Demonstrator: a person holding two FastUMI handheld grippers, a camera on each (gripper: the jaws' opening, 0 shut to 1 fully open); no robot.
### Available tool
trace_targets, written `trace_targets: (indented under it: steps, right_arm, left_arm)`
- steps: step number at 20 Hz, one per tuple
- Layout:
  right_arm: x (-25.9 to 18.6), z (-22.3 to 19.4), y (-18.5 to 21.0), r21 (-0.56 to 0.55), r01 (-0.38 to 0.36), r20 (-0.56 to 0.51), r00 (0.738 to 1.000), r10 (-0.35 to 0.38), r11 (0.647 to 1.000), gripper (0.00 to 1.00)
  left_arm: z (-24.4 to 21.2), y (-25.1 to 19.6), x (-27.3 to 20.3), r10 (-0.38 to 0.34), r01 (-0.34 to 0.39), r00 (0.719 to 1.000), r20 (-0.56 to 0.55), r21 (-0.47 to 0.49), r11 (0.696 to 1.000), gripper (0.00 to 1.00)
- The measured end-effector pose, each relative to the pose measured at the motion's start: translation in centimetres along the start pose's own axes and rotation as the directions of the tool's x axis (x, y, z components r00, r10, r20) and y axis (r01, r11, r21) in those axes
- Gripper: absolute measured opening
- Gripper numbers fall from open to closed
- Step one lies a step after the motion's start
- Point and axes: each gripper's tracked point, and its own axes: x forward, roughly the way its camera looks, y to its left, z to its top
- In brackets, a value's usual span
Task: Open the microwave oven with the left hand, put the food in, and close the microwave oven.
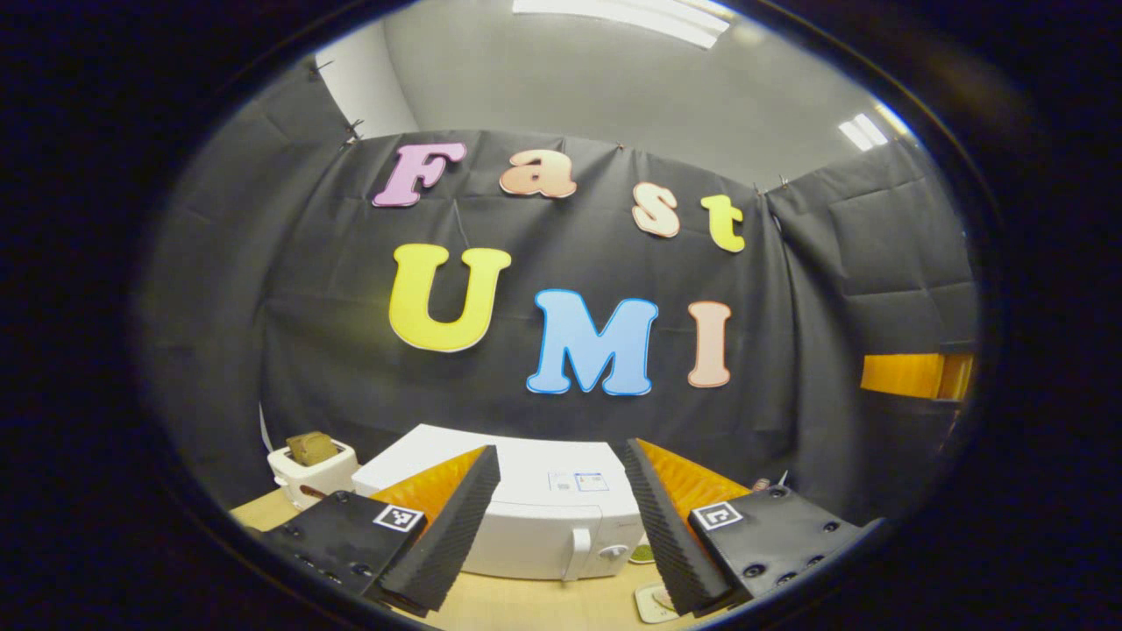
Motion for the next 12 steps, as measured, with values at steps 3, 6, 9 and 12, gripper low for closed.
trace_targets:
  steps: [3,6,9,12]
  right_arm:
    - [0.4,-1.0,-1.0,-0.005,0.008,-0.028,1.000,-0.009,1.000,0.98]
    - [0.6,-2.1,-2.1,-0.010,0.020,-0.060,0.998,-0.021,1.000,0.98]
    - [0.6,-3.2,-3.0,-0.013,0.036,-0.088,0.995,-0.037,0.999,0.98]
    - [0.3,-4.5,-4.8,-0.058,0.083,-0.112,0.990,-0.089,0.995,0.98]
  left_arm:
    - [-3.0,-1.0,1.5,-0.012,0.013,0.999,-0.030,0.050,0.999,0.93]
    - [-6.6,-2.6,3.2,-0.063,0.066,0.997,-0.054,0.061,0.996,0.96]
    - [-11.2,-3.4,5.0,-0.072,0.077,0.991,-0.115,0.042,0.996,0.96]
    - [-15.7,-4.2,6.3,-0.083,0.088,0.977,-0.195,0.017,0.996,0.91]
